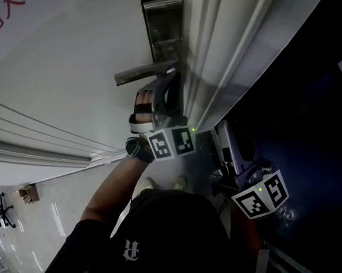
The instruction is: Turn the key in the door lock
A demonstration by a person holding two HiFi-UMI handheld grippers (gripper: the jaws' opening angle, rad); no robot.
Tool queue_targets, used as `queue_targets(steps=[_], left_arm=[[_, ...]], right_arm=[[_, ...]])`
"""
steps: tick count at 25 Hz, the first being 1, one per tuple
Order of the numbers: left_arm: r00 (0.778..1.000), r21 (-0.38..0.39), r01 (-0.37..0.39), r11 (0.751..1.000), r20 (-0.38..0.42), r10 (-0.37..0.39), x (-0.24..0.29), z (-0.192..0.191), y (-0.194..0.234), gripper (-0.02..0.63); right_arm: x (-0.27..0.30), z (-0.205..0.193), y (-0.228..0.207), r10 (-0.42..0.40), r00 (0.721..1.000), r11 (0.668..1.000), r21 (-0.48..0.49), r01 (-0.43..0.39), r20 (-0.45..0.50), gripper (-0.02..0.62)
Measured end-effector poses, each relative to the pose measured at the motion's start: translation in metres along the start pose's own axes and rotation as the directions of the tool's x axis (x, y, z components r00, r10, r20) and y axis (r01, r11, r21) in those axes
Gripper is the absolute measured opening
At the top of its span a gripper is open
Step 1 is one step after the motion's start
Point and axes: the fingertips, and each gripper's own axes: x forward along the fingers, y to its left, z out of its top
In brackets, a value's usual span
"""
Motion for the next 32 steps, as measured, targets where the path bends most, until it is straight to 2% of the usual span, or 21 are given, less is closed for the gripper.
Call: queue_targets(steps=[6, 9, 12, 18, 23, 28, 32], left_arm=[[0.999, -0.021, -0.051, 0.998, 0.005, 0.051, 0.008, -0.005, 0.001, 0.025], [0.997, 0.079, -0.073, 0.994, 0.016, 0.072, 0.01, -0.005, 0.002, 0.025], [0.997, 0.195, -0.072, 0.978, 0.035, 0.066, 0.009, -0.004, 0.0, 0.023], [1.0, 0.386, 0.026, 0.922, -0.003, -0.027, 0.01, -0.007, -0.007, 0.023], [0.996, 0.509, 0.087, 0.857, -0.041, -0.076, 0.01, -0.006, -0.01, 0.028], [0.989, 0.65, 0.138, 0.748, -0.125, -0.075, 0.012, -0.01, -0.011, 0.015], [0.977, 0.724, 0.203, 0.659, -0.198, -0.083, 0.013, -0.009, -0.01, 0.017]], right_arm=[[-0.001, 0.005, -0.001, 0.004, 1.0, 1.0, 0.005, -0.005, 0.01, 0.015], [-0.004, 0.008, -0.003, 0.001, 1.0, 1.0, 0.005, -0.001, 0.015, 0.017], [-0.005, 0.008, -0.007, -0.007, 1.0, 1.0, 0.008, 0.007, 0.017, 0.015], [-0.003, 0.007, -0.014, -0.008, 1.0, 1.0, 0.026, 0.007, 0.021, 0.015], [-0.002, 0.006, -0.016, 0.0, 1.0, 0.999, 0.042, -0.001, 0.031, 0.015], [-0.002, 0.008, -0.018, 0.002, 0.999, 0.999, 0.05, -0.004, 0.04, 0.015], [-0.003, 0.009, -0.019, 0.001, 0.999, 0.999, 0.054, -0.003, 0.045, 0.015]])
